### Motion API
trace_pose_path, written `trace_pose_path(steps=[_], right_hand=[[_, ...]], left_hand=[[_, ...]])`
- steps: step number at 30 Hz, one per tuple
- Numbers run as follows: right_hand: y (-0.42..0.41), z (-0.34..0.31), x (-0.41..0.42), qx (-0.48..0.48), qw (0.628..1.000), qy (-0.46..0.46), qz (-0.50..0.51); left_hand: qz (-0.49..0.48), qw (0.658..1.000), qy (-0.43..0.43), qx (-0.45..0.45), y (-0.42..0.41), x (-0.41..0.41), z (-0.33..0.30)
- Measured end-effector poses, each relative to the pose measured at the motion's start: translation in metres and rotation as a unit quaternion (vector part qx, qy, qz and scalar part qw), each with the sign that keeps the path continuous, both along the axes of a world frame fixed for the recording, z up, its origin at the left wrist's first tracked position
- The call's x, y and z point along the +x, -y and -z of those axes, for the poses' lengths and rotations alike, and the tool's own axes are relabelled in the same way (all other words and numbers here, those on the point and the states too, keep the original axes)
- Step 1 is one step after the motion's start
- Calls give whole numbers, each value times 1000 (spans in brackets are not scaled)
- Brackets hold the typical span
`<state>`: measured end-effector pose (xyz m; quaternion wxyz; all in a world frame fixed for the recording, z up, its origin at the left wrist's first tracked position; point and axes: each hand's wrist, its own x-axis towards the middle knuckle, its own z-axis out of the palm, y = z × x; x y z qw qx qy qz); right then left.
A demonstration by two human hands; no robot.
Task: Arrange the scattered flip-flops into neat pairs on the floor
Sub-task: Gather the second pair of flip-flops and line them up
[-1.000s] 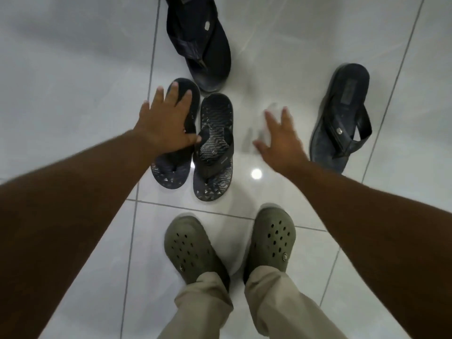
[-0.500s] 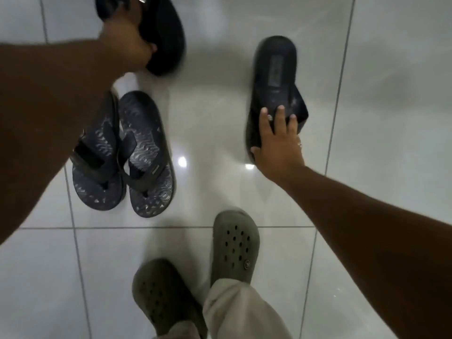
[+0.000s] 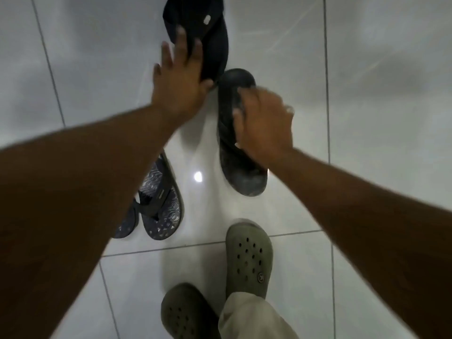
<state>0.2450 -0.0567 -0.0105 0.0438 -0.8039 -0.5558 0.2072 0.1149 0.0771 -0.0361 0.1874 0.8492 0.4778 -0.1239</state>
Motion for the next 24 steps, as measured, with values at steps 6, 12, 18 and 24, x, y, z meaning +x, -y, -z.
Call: trace_pose_path(steps=[6, 12, 18, 24], right_hand=[[-124, 9, 29, -9, 992, -18, -124], [-158, 38, 17, -115, 967, -58, -221], [-176, 48, -4, -105, 974, 6, -202], [-186, 55, 17, -124, 967, 102, -200]], left_hand=[[187, 977, -21, -97, 99, 13, 12], [211, 974, -21, -83, 95, -9, 31], [187, 978, -2, -90, 102, -56, 34], [130, 987, -2, -96, 101, -84, 33]])
